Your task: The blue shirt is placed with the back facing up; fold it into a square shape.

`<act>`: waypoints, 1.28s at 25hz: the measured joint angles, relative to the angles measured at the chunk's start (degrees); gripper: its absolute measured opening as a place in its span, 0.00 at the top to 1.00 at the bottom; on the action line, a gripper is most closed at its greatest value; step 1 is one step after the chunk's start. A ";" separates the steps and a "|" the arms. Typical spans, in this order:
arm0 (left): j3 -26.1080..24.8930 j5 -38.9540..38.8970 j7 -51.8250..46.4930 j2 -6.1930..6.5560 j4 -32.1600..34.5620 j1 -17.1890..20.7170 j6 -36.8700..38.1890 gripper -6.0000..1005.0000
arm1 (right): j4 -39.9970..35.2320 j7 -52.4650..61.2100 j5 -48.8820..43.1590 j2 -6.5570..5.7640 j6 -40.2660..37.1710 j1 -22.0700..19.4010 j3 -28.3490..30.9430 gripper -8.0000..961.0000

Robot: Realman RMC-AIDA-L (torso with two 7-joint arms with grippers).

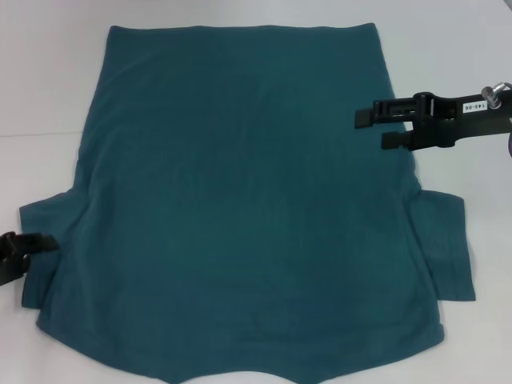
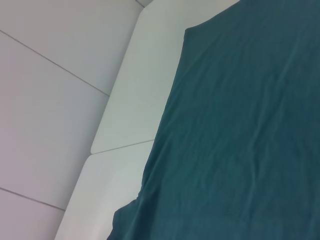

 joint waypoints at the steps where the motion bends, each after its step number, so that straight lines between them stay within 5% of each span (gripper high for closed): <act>1: 0.01 0.09 0.00 0.00 0.13 0.00 0.11 0.56 | -0.01 0.00 0.04 0.00 -0.01 -0.03 0.04 0.04; 19: 1.45 5.14 1.13 0.81 4.02 -0.87 1.07 1.00 | 0.40 0.19 -0.04 -0.09 0.30 -0.22 0.41 0.04; 32: 1.43 11.71 -0.38 2.45 10.07 -2.63 -0.08 1.00 | 0.41 0.18 0.10 -0.09 0.33 -0.21 0.41 0.04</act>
